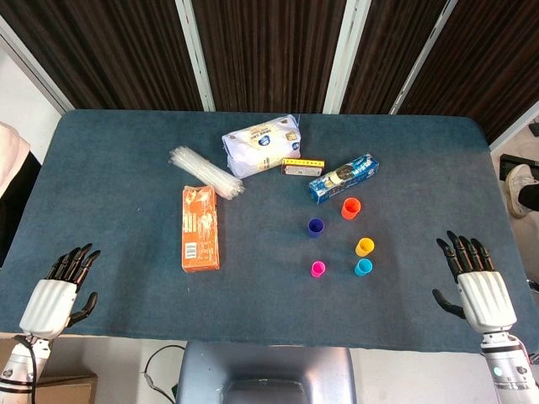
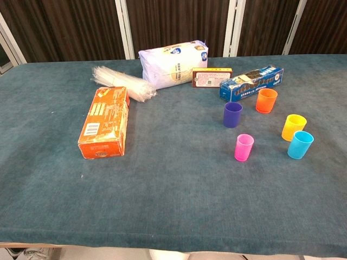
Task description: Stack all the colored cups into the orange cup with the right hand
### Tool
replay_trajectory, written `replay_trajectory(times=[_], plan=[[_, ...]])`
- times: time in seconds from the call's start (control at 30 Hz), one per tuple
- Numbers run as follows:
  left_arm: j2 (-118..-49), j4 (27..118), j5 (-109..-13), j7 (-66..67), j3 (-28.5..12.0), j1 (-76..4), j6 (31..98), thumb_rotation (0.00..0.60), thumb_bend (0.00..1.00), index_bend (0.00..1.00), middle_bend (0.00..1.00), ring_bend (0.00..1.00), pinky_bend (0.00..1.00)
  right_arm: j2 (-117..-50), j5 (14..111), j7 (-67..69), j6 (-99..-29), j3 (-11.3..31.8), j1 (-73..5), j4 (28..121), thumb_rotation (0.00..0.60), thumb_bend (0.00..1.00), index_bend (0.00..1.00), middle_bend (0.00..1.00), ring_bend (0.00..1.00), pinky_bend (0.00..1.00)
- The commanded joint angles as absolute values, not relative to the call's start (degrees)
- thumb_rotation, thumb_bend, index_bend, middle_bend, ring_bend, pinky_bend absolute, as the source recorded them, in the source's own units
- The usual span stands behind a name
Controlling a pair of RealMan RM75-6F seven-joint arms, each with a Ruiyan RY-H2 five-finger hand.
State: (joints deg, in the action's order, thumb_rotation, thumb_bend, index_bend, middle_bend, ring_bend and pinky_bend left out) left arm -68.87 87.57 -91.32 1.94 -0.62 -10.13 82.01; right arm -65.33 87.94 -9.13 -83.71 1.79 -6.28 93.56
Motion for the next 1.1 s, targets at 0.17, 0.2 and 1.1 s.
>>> replay_trajectory(times=[0.17,0.2,1.1], plan=[[-68.44,87.46,-90.59,1.59,-0.97,-9.85,82.73,0.600,0.45,0.00,0.00,0.00,0.14,-67.78,90.15,-6.92,-82.95,3.23,-8.79,91.45,0.600,0.37,0.00,0.00,0.00,0.00],[-68.28,87.49,-90.52,1.31,-1.00,-9.73,82.96,0.600,0.45,0.00,0.00,0.00,0.14,-67.76,89.99,-6.83,-81.46,3.74,-9.96,92.04,0.600,0.37,0.00,0.00,0.00,0.00],[-66.82,87.04,-91.05,-1.26,-0.59,-8.46,85.13,0.600,0.45,0.00,0.00,0.00,0.13,-89.15,58.24,-34.54,-42.01,13.39,-46.50,72.73,0.600,0.37,0.35,0.00,0.00,0.00]])
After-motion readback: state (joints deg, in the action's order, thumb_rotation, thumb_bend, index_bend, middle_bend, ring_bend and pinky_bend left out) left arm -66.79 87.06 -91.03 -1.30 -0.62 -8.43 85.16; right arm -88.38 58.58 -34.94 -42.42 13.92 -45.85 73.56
